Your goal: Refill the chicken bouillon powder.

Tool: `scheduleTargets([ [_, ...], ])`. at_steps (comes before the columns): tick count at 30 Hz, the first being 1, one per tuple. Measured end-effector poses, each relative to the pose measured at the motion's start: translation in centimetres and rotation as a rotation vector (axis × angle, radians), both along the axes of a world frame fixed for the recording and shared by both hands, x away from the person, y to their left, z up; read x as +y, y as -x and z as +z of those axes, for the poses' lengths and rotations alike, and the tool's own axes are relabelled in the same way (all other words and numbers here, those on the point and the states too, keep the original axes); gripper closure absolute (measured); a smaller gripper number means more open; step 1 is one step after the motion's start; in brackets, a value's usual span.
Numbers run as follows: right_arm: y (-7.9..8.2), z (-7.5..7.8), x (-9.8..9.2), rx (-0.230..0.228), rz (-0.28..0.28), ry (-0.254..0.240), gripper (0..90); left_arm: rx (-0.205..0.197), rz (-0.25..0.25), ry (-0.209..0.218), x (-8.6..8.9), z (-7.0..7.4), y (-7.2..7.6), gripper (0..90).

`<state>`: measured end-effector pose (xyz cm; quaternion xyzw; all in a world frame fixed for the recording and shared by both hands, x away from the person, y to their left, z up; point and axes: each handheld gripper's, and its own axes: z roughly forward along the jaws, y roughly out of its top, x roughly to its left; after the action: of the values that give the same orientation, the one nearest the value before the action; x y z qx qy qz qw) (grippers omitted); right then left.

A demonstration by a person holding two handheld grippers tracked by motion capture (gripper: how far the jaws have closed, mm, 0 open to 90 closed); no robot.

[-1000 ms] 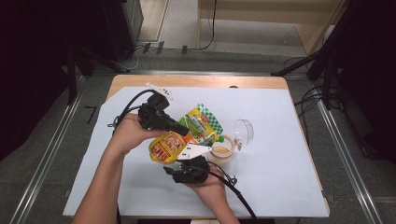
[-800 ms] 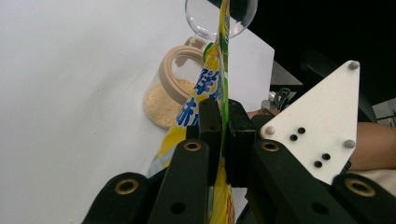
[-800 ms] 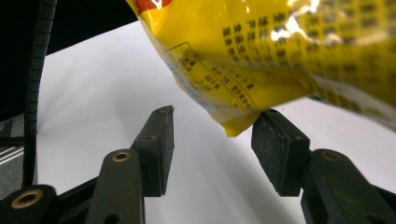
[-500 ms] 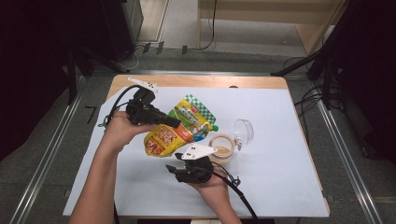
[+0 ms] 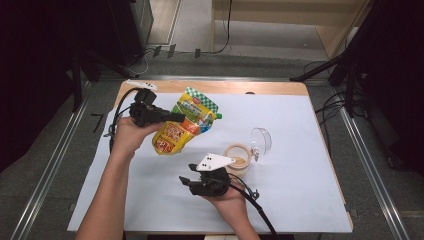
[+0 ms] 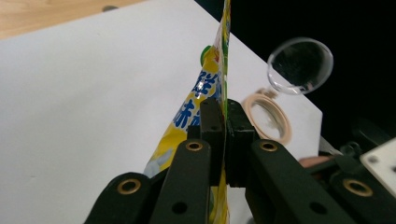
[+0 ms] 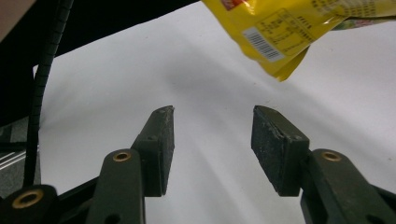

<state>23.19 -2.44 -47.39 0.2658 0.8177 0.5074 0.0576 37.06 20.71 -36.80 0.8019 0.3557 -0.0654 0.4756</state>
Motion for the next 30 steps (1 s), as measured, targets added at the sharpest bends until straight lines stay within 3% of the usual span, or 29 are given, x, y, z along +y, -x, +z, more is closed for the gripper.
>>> scheduleTargets([
  [6,0.0,0.0,-0.3,-0.005,-0.003,0.005,50.5,-0.028,0.044,0.048,0.1,-2.0,-1.2,89.2],
  [11,-0.1,0.2,-0.9,0.002,-0.008,-0.004,50.6,0.018,0.057,0.014,0.0,-3.8,-2.1,89.3],
  [12,-0.1,0.2,-0.9,-0.003,0.0,0.001,50.7,0.027,0.06,0.041,0.0,-4.1,-2.2,89.4],
  [13,-0.1,0.3,-0.9,-0.007,0.007,0.006,50.7,0.038,0.058,0.064,0.1,-4.2,-2.3,89.4],
  [19,-0.3,0.5,-1.8,0.001,0.048,0.038,50.7,0.008,0.071,0.022,0.3,-3.9,-1.9,89.3],
  [22,-0.7,0.9,-2.6,0.005,0.064,0.053,50.7,0.02,0.071,0.023,0.6,-3.9,-1.8,89.2],
  [24,-0.9,1.2,-3.2,0.017,0.066,0.052,50.6,0.031,0.078,0.024,0.6,-3.9,-1.7,89.1],
  [30,-1.5,1.8,-4.4,0.038,0.097,0.033,50.0,0.012,0.083,-0.026,0.8,-3.4,-0.9,88.4],
])
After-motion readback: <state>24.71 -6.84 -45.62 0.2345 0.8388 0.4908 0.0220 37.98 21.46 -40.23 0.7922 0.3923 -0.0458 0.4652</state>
